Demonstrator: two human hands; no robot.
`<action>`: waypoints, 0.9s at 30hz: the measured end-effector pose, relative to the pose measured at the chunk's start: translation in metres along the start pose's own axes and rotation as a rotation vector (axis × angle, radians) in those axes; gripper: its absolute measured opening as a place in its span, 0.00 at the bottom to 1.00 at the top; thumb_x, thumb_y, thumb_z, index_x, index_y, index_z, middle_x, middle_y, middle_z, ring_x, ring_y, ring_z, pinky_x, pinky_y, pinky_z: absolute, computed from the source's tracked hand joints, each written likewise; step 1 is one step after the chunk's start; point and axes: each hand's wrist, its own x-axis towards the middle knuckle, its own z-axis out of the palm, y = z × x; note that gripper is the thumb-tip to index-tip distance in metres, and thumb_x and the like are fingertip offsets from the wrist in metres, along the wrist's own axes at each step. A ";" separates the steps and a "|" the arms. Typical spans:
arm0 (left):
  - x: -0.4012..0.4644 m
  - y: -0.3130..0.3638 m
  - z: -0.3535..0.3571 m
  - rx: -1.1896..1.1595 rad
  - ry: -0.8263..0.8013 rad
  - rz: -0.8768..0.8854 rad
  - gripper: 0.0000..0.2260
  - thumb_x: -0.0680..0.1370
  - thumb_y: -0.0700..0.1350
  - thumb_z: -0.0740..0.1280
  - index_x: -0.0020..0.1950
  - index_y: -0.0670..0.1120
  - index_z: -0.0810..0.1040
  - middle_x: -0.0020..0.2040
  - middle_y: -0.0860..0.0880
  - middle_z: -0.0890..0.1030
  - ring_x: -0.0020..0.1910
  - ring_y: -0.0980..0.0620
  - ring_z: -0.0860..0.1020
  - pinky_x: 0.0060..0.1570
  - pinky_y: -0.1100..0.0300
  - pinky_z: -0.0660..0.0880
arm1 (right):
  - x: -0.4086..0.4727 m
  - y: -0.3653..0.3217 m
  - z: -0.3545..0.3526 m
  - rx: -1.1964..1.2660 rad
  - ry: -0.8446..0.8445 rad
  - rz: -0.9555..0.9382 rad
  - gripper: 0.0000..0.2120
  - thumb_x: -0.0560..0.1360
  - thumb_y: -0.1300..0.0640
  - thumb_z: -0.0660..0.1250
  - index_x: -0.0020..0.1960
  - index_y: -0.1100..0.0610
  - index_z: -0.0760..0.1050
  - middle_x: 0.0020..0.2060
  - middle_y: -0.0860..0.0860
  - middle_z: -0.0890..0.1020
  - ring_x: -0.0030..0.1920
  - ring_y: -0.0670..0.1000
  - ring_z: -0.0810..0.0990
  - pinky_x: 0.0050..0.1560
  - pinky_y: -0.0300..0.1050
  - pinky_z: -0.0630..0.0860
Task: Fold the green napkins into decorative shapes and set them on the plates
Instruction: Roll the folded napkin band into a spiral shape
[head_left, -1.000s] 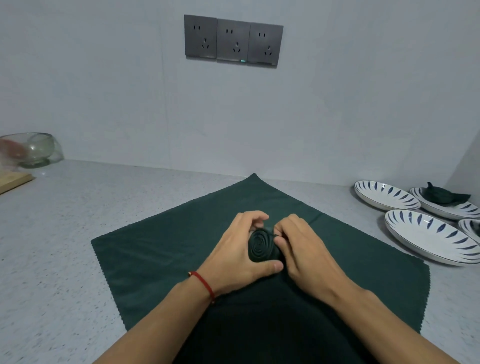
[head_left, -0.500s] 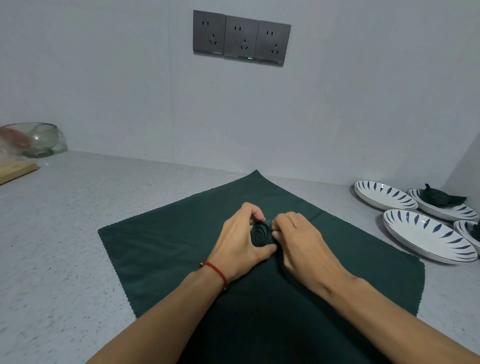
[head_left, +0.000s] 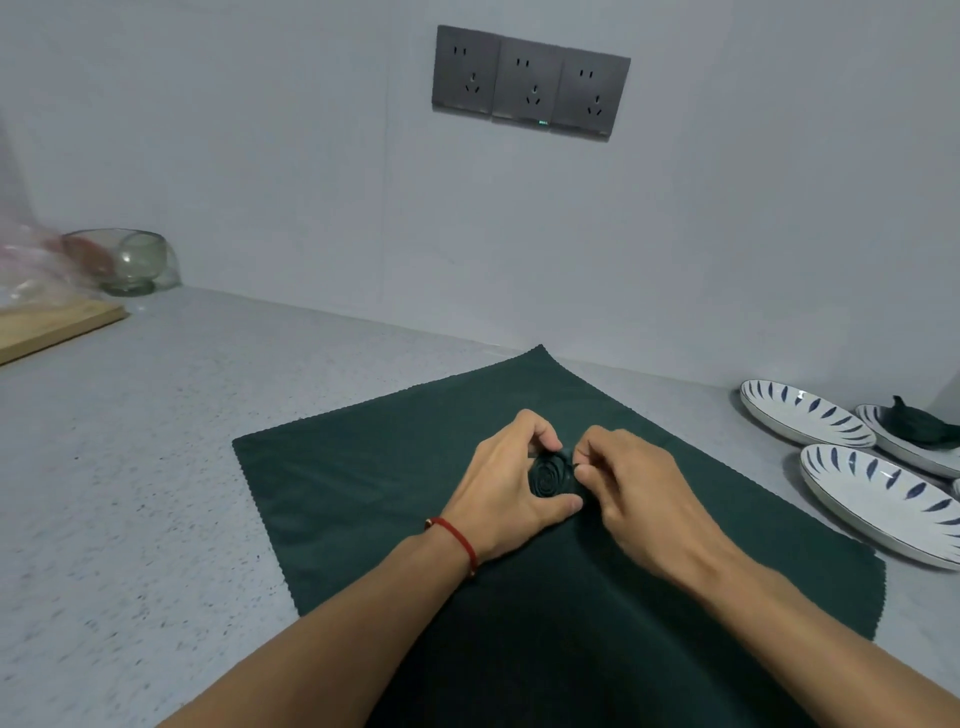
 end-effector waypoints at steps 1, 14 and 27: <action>0.000 0.000 0.001 0.002 0.002 -0.003 0.22 0.65 0.49 0.79 0.50 0.55 0.69 0.50 0.53 0.79 0.53 0.52 0.79 0.57 0.49 0.78 | -0.001 0.000 0.002 -0.023 0.007 -0.009 0.08 0.80 0.61 0.63 0.44 0.51 0.69 0.37 0.46 0.73 0.39 0.45 0.71 0.39 0.41 0.66; 0.001 0.002 -0.019 0.016 0.002 0.014 0.22 0.66 0.45 0.81 0.46 0.53 0.68 0.51 0.55 0.79 0.54 0.54 0.78 0.58 0.53 0.78 | 0.010 -0.005 -0.001 0.228 -0.028 0.195 0.10 0.79 0.58 0.66 0.40 0.50 0.75 0.32 0.46 0.78 0.31 0.41 0.71 0.34 0.31 0.68; -0.002 0.002 -0.015 -0.220 0.009 -0.059 0.20 0.65 0.36 0.78 0.44 0.47 0.68 0.52 0.46 0.77 0.54 0.50 0.78 0.63 0.55 0.77 | 0.001 0.021 0.017 0.609 0.218 0.381 0.08 0.73 0.48 0.75 0.47 0.50 0.79 0.44 0.45 0.80 0.45 0.45 0.76 0.50 0.42 0.73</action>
